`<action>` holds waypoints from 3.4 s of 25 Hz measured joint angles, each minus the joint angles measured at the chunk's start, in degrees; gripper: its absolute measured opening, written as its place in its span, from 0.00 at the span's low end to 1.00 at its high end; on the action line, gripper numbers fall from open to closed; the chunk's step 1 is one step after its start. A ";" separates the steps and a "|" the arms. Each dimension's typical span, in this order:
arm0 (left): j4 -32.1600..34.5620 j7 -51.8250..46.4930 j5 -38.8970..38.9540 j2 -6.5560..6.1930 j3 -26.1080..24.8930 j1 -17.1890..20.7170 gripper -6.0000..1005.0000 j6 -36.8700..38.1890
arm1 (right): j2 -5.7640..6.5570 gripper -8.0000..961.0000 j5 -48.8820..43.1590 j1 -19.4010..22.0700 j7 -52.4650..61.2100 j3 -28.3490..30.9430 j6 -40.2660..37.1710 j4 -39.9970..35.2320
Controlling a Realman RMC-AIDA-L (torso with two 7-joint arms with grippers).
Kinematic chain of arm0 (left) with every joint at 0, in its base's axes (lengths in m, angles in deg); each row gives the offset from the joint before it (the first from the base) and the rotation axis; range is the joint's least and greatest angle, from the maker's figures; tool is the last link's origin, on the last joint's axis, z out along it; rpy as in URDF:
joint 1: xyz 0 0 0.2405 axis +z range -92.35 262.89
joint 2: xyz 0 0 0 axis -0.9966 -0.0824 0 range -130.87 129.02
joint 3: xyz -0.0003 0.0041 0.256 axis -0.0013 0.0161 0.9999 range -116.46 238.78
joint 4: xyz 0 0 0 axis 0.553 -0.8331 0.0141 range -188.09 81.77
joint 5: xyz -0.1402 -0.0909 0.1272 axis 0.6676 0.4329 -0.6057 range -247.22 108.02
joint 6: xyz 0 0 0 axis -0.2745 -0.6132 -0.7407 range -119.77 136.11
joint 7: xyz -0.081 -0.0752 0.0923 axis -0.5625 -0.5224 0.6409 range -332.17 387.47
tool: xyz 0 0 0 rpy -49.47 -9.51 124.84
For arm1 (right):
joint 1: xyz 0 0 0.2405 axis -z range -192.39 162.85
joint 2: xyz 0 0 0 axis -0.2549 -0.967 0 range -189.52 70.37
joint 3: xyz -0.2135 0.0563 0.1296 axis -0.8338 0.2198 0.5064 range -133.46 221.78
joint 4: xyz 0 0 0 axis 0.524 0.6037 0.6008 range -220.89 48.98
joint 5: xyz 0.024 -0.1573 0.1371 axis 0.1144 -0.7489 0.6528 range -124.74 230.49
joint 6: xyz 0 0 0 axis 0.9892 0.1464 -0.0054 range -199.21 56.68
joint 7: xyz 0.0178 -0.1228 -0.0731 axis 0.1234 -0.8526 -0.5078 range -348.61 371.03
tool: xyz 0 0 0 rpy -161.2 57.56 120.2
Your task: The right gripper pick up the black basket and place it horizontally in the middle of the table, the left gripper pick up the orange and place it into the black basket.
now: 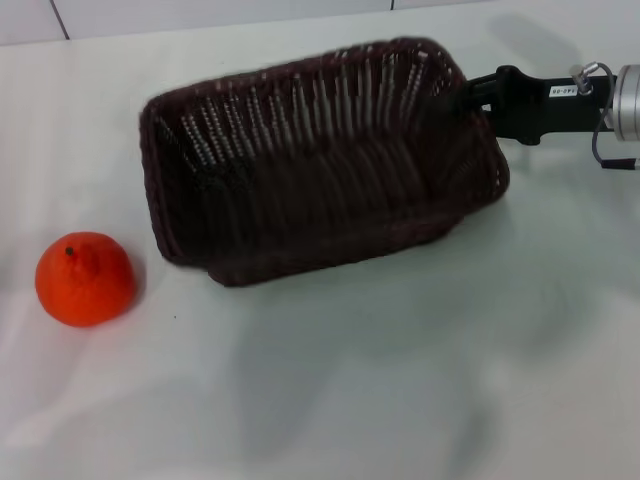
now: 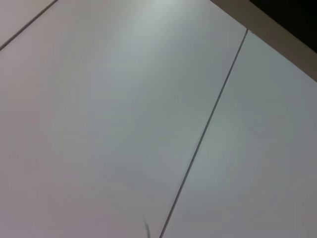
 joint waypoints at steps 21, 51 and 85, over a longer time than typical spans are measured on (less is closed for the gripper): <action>-5.73 1.76 -11.32 -2.50 18.30 9.50 0.79 10.57 | 2.36 0.88 8.96 2.21 -5.09 2.33 -3.40 -0.86; -9.15 11.24 -25.09 -0.03 21.40 5.89 0.47 27.35 | 1.63 0.87 9.80 2.37 -6.83 2.82 -7.20 -0.13; -8.00 -6.96 -17.87 0.96 14.87 -8.39 0.58 12.15 | -0.78 0.87 18.55 2.78 -17.67 2.82 -8.26 0.03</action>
